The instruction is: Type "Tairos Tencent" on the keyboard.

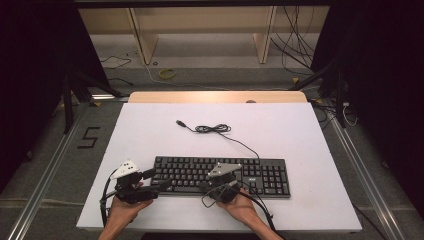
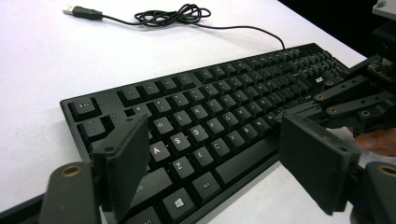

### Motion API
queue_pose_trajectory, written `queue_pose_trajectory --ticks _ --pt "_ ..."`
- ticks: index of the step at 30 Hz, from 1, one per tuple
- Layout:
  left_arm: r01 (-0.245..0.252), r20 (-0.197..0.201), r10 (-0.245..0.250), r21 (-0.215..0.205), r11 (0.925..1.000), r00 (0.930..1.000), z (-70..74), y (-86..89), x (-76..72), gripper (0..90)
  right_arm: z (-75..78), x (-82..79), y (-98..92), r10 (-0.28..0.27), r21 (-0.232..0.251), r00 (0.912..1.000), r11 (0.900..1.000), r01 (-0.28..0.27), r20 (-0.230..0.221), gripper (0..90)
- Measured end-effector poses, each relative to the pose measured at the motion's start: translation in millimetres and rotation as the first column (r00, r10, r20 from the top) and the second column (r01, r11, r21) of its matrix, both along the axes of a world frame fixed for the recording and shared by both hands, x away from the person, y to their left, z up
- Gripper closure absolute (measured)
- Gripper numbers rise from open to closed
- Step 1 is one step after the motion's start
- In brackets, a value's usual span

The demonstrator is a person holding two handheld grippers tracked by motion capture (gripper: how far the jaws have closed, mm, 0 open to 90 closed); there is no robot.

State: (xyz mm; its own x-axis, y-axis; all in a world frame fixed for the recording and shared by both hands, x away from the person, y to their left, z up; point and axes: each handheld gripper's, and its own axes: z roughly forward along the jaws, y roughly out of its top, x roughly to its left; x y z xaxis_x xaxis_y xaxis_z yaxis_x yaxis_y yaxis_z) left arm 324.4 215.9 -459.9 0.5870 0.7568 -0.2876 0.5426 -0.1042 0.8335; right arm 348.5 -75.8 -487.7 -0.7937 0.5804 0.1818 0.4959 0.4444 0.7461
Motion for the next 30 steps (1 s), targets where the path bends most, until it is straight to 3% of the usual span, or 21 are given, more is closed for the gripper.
queue_pose_trajectory --ticks 8,19,24,30 --pt "-0.009 0.000 0.009 -0.001 1.0000 1.0000 0.0 2.9 0.7 24.6 8.5 0.7 -4.8 -0.014 0.049 0.9999 0.999 0.014 0.005 88.6" --pt "-0.037 -0.016 0.038 0.007 0.9993 0.9992 -0.7 6.4 2.4 25.4 18.4 9.3 -7.3 -0.033 0.084 0.9994 0.996 0.032 0.008 77.0" --pt "-0.056 -0.035 0.056 0.020 0.9983 0.9978 -2.2 8.6 3.6 32.1 21.2 14.2 -6.1 -0.042 0.087 0.9991 0.995 0.042 0.001 69.5" --pt "-0.078 -0.067 0.081 0.044 0.9959 0.9944 -4.8 13.4 5.9 43.7 27.2 23.7 -1.8 -0.046 0.099 0.9989 0.994 0.047 -0.013 53.4"
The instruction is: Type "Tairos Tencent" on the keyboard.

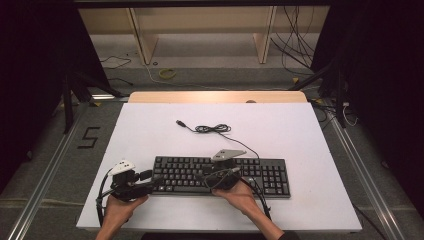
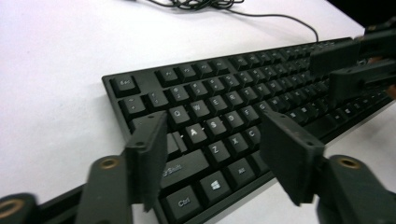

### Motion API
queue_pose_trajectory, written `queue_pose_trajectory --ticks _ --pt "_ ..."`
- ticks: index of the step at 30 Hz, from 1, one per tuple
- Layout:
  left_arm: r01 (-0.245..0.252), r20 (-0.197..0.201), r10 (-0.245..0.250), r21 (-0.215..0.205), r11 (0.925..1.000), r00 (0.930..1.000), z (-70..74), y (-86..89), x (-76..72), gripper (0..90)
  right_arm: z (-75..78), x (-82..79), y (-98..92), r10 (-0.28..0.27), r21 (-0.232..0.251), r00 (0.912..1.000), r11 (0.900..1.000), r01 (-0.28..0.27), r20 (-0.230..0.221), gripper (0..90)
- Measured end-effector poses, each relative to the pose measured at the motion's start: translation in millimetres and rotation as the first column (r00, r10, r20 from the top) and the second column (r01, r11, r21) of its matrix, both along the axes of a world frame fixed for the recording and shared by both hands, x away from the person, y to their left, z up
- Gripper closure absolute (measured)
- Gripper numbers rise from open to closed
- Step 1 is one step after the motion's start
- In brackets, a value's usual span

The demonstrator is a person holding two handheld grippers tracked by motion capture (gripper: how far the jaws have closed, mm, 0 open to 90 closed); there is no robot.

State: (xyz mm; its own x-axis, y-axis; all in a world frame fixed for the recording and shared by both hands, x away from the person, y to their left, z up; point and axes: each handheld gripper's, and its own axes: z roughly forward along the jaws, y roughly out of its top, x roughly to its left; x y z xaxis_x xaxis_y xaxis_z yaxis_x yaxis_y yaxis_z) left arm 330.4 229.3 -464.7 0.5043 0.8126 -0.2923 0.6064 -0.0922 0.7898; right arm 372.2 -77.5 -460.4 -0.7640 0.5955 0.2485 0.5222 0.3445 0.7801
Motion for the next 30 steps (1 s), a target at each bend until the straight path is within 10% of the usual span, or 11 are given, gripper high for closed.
queue_pose_trajectory --ticks 23,30 --pt "0.018 -0.067 -0.010 0.121 0.9925 0.9977 -10.6 -4.9 9.2 88.4 3.4 22.8 24.9 -0.006 -0.022 0.9998 1.000 0.005 -0.016 37.3" --pt "0.022 -0.083 -0.011 0.126 0.9917 0.9965 -12.0 -5.7 11.5 88.8 1.4 24.7 29.4 0.001 -0.034 0.9999 0.999 -0.001 -0.012 56.4"
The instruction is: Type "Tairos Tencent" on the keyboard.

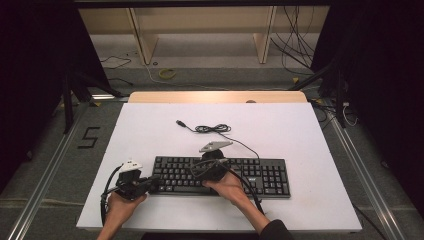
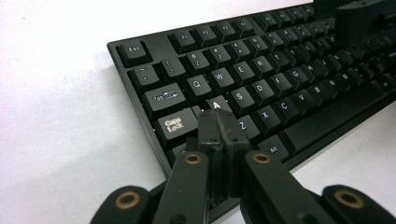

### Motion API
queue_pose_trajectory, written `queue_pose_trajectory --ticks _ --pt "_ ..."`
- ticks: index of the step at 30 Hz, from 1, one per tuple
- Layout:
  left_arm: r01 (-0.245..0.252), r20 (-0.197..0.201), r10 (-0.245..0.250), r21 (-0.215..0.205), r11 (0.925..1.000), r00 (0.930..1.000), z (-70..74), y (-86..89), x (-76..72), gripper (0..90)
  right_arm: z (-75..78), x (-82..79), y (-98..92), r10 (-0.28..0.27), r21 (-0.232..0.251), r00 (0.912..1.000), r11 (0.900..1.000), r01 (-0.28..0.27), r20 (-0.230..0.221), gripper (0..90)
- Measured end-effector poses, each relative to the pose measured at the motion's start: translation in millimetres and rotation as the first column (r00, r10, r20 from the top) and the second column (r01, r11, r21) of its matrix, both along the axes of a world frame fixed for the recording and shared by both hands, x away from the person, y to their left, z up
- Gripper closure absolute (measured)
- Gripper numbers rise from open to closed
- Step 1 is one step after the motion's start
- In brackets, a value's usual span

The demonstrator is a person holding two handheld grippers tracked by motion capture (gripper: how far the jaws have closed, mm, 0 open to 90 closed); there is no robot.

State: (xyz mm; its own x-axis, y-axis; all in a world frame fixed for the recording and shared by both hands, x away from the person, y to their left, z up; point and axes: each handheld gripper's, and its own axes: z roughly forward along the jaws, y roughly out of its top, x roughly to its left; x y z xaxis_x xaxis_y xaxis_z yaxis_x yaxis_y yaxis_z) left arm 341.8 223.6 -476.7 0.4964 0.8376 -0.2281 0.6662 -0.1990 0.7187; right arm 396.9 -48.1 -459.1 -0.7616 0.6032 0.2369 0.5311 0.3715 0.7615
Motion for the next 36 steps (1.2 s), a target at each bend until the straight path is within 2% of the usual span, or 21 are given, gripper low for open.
queue_pose_trajectory --ticks 10,16,36 --pt "0.005 -0.018 -0.005 0.013 0.9999 0.9998 -1.7 -1.1 2.2 88.9 -4.1 1.0 9.1 0.008 -0.029 1.0000 1.000 -0.008 -0.002 81.2" --pt "0.009 -0.022 -0.008 0.017 0.9998 0.9997 -1.8 -1.1 2.7 88.9 -6.2 2.7 15.5 0.010 -0.045 0.9999 0.999 -0.011 -0.010 89.0" --pt "0.006 -0.028 -0.006 0.013 0.9999 0.9996 -2.2 -0.6 3.6 88.9 -15.9 8.3 24.4 -0.010 -0.100 0.9997 0.995 0.008 -0.021 90.0"
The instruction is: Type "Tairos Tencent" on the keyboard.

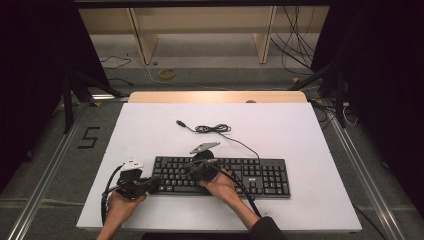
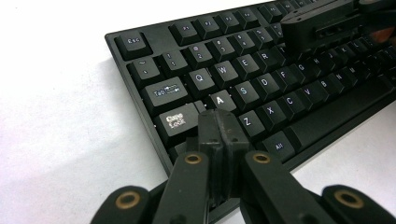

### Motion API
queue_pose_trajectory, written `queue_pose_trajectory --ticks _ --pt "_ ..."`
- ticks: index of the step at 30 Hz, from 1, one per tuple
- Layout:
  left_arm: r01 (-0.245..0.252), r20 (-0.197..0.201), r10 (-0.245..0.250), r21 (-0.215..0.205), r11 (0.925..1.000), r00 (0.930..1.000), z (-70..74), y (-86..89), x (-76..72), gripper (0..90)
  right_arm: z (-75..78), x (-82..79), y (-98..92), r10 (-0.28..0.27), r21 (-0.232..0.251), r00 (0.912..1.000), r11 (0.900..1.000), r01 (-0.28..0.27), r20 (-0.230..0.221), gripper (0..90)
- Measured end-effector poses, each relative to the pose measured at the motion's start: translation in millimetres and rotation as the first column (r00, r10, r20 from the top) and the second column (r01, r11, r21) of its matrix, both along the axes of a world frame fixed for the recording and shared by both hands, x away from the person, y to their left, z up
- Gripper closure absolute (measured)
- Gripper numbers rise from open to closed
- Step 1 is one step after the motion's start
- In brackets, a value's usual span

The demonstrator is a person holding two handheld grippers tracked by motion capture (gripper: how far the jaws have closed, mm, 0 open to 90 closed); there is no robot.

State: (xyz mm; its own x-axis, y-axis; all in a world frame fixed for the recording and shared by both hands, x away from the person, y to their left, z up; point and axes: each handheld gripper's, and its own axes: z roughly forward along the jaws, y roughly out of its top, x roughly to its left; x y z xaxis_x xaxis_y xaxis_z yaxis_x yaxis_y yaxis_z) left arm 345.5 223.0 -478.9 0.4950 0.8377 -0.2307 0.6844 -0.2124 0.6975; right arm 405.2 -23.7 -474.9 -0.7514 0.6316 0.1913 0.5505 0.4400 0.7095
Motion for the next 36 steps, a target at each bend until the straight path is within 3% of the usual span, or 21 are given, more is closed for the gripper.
queue_pose_trajectory --ticks 24,32,36 --pt "0.010 -0.011 -0.009 0.025 0.9997 0.9999 -1.6 -2.7 0.2 89.1 -4.7 0.4 2.4 -0.016 -0.018 0.9998 1.000 0.016 -0.013 90.0" --pt "0.019 -0.005 -0.019 0.018 0.9997 0.9998 -1.0 -4.8 -0.7 88.8 -4.4 0.1 1.4 -0.031 0.000 0.9994 1.000 0.031 -0.018 90.0" --pt "0.005 0.007 -0.005 0.000 1.0000 1.0000 2.2 -2.7 -1.1 86.4 -1.5 0.1 -1.4 -0.031 0.038 0.9994 0.999 0.032 -0.015 87.4"
